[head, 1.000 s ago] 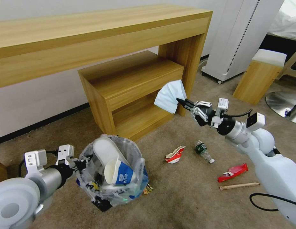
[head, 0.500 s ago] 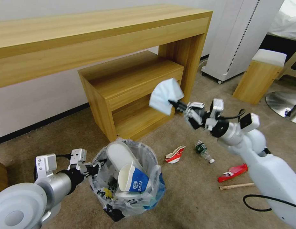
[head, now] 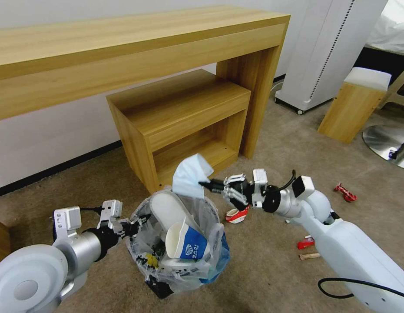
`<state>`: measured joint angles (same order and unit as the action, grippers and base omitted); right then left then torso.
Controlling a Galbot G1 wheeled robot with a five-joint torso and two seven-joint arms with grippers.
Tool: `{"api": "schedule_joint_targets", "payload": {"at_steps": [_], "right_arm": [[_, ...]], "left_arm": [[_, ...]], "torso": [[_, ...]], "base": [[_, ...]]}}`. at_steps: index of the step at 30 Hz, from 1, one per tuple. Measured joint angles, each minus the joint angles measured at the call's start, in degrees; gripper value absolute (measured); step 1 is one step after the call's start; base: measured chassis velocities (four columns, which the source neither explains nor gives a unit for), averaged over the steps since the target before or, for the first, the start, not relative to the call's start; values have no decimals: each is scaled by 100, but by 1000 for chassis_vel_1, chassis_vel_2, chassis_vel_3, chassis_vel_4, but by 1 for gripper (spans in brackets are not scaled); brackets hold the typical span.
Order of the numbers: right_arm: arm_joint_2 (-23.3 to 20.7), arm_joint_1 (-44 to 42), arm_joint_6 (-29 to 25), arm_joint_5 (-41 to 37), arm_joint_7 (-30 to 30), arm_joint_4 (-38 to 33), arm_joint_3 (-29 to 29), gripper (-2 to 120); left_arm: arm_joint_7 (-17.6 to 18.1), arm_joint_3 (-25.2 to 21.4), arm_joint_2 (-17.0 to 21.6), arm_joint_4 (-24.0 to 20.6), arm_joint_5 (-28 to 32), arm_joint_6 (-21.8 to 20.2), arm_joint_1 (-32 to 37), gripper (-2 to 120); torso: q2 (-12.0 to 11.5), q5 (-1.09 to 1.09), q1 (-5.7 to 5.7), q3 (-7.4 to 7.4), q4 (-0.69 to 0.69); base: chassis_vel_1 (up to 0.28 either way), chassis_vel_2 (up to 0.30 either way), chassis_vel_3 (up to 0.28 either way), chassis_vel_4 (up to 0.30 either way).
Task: Pick up the trash bin and place the garbage on the floor into it.
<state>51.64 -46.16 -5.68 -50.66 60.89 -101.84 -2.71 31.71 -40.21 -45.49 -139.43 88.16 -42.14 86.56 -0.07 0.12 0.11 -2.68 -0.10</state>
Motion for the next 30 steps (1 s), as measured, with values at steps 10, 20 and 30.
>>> {"api": "schedule_joint_targets", "payload": {"at_steps": [10,20,30], "right_arm": [[41,-5,-24,162,219,94,150,0],[131,-91,-139,336,324,267,347,0],[162,-120,-226,342,-17,376,475,5]], "left_arm": [[-90,-83,9,166,-114,0,-21,1],[-142,23,-75,261,-237,0,-76,1],[-155,-18,-118,115,-192,0,16,1]], "torso": [[0,0,0,0,0],[0,0,0,0,0],[0,2,0,0,0]], "base": [[0,0,0,0],[0,0,0,0],[0,0,0,0]]}}
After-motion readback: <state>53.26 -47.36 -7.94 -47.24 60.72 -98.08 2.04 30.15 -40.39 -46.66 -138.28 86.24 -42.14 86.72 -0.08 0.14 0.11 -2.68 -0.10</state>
